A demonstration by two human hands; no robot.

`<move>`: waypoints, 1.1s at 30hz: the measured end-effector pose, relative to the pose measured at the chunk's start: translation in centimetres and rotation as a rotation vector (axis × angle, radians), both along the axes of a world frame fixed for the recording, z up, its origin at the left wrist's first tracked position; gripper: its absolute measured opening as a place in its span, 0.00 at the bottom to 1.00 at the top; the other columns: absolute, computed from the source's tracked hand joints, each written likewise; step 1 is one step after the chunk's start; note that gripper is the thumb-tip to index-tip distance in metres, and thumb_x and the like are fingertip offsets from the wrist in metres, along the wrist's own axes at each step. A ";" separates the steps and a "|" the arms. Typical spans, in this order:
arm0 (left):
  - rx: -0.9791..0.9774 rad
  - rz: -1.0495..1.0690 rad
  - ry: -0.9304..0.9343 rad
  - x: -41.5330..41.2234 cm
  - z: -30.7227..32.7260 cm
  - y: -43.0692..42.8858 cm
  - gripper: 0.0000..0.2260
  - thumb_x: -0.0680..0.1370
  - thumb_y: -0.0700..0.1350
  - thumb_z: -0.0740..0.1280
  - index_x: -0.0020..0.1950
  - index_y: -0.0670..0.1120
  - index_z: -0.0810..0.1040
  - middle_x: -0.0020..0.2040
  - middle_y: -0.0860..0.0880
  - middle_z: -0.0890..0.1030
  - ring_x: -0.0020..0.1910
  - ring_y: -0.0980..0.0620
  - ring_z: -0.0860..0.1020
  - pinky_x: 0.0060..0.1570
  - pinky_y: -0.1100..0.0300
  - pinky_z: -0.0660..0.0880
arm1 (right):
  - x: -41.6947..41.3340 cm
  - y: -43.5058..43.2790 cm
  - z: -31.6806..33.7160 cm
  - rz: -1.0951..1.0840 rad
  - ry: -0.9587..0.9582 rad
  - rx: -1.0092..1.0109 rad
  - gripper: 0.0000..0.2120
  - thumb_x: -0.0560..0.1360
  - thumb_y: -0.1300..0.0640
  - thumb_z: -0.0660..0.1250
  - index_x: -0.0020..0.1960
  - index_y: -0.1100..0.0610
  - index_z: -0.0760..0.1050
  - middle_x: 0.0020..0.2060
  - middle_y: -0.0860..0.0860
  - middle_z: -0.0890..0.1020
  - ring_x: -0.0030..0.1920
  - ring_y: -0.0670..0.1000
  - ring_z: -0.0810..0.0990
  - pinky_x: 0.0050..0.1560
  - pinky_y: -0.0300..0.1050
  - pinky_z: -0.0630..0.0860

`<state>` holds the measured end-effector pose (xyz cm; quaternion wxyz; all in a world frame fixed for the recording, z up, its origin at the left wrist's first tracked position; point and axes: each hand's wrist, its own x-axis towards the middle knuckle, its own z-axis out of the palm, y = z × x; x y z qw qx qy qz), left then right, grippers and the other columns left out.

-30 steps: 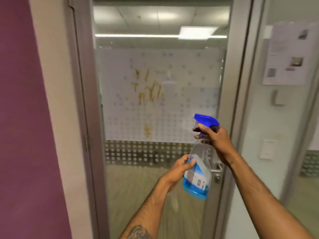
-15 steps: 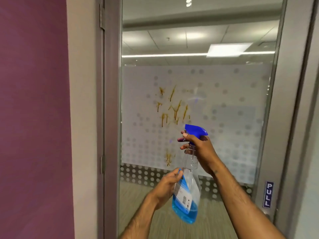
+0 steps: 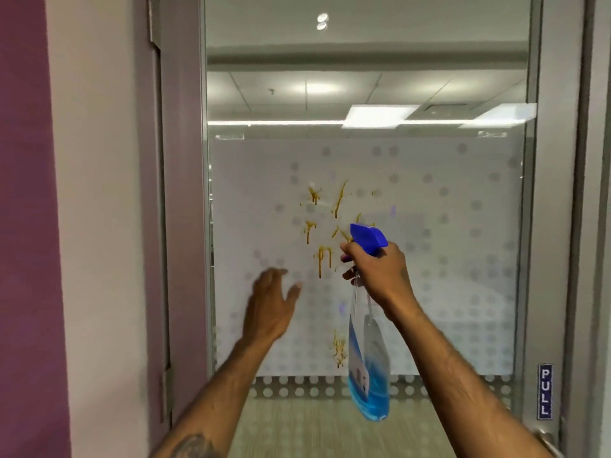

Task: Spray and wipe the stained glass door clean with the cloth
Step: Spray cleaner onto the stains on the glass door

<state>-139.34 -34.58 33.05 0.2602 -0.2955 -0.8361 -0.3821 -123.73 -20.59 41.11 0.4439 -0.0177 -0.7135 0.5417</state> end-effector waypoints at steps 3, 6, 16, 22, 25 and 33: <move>-0.086 0.221 0.326 -4.7 3.4 -1.9 0.31 0.83 0.62 0.53 0.83 0.47 0.57 0.84 0.43 0.52 0.83 0.44 0.49 0.80 0.45 0.51 | -1.5 -1.1 1.3 -0.114 0.006 0.060 0.05 0.75 0.51 0.71 0.42 0.48 0.76 0.40 0.56 0.85 0.32 0.48 0.84 0.36 0.44 0.82; -0.164 0.349 0.559 -8.4 6.2 -2.4 0.33 0.83 0.63 0.46 0.84 0.47 0.50 0.84 0.41 0.48 0.83 0.42 0.47 0.79 0.41 0.48 | -2.6 -1.7 2.2 -0.223 0.038 0.104 0.10 0.75 0.48 0.71 0.38 0.47 0.73 0.39 0.59 0.85 0.38 0.57 0.85 0.43 0.52 0.84; -0.096 0.481 0.712 -14.8 6.6 -0.8 0.34 0.82 0.64 0.49 0.84 0.49 0.49 0.84 0.43 0.47 0.83 0.43 0.46 0.80 0.41 0.42 | -4.0 -1.5 3.3 -0.398 0.043 0.128 0.18 0.76 0.43 0.67 0.40 0.58 0.80 0.36 0.60 0.85 0.38 0.60 0.84 0.41 0.55 0.82; -0.056 0.487 0.751 -15.4 6.4 -0.5 0.34 0.82 0.65 0.47 0.84 0.49 0.48 0.84 0.43 0.46 0.83 0.43 0.46 0.80 0.40 0.45 | -3.7 -0.9 2.2 -0.504 0.082 0.201 0.18 0.74 0.42 0.64 0.31 0.52 0.72 0.29 0.57 0.82 0.32 0.57 0.82 0.50 0.61 0.80; -0.042 0.490 0.761 -15.6 6.4 -0.5 0.34 0.82 0.65 0.48 0.84 0.49 0.47 0.84 0.43 0.46 0.83 0.43 0.46 0.80 0.40 0.44 | -2.9 0.0 1.7 -0.524 0.096 0.177 0.17 0.74 0.41 0.64 0.33 0.52 0.74 0.30 0.55 0.83 0.33 0.55 0.82 0.44 0.56 0.82; -0.020 0.517 0.803 -16.3 6.1 -0.2 0.34 0.83 0.65 0.49 0.84 0.50 0.47 0.84 0.43 0.47 0.83 0.43 0.46 0.80 0.40 0.45 | -0.1 3.2 0.0 -0.606 0.043 0.085 0.18 0.75 0.45 0.66 0.37 0.60 0.81 0.32 0.59 0.84 0.29 0.54 0.78 0.35 0.49 0.78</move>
